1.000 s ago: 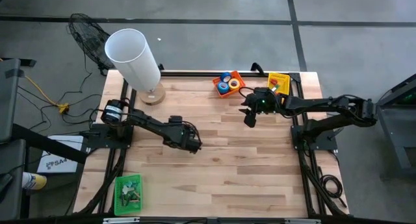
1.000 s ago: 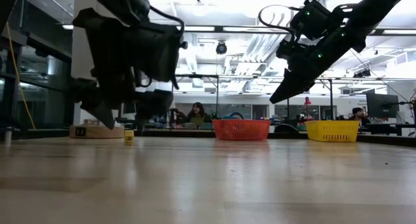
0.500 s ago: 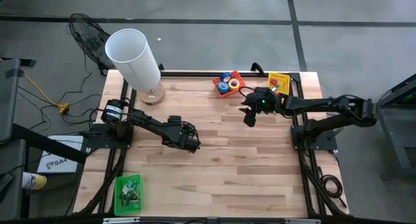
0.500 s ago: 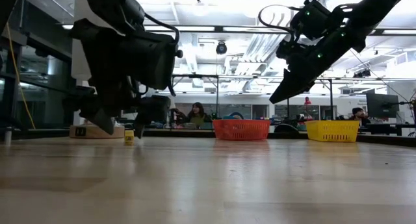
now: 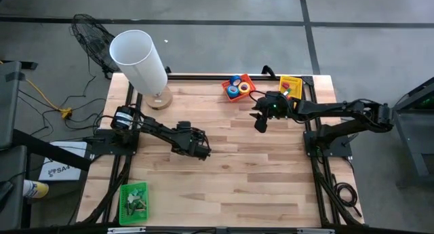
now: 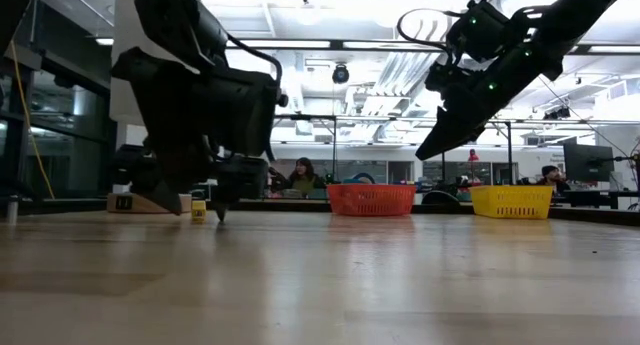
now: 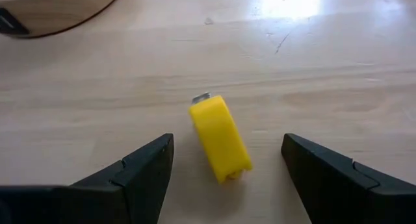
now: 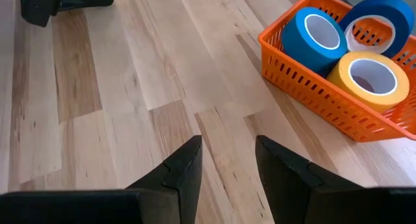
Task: Pick and place Stapler, Stapler remover, tape
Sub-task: Put the mini yellow stapler into the yellow bin
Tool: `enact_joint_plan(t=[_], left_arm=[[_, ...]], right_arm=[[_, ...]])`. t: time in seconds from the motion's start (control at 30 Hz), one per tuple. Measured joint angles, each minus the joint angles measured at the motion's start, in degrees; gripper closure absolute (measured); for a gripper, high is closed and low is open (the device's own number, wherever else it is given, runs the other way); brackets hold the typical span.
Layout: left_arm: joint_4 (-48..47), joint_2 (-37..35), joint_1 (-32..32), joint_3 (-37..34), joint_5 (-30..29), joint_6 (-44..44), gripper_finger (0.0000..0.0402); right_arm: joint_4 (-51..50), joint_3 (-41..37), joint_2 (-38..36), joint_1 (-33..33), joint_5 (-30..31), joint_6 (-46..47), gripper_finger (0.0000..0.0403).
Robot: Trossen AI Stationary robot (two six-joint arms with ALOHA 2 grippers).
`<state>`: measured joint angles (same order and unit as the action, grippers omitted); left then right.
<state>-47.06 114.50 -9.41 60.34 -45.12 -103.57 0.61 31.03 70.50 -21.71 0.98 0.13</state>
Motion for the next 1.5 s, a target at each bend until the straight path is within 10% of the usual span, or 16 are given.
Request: enact_joint_plan(t=[0.9, 1.2, 1.5], left_arm=[[0.4, 0.4, 0.0, 5.7, 3.1, 21.4, 0.0331], [1.5, 0.6, 0.0, 9.8, 2.7, 39.3, 0.0322], [0.9, 0.6, 0.0, 18.7, -4.8, 58.4, 0.0333]], right_arm=[[-2.4, 0.0, 0.0, 0.0, -2.0, -4.0, 0.0267], [-3.5, -0.5, 0.0, 1.5, -15.0, -11.8, 0.0267], [21.7, -13.4, 0.0, 7.3, -16.3, -14.1, 0.0267]])
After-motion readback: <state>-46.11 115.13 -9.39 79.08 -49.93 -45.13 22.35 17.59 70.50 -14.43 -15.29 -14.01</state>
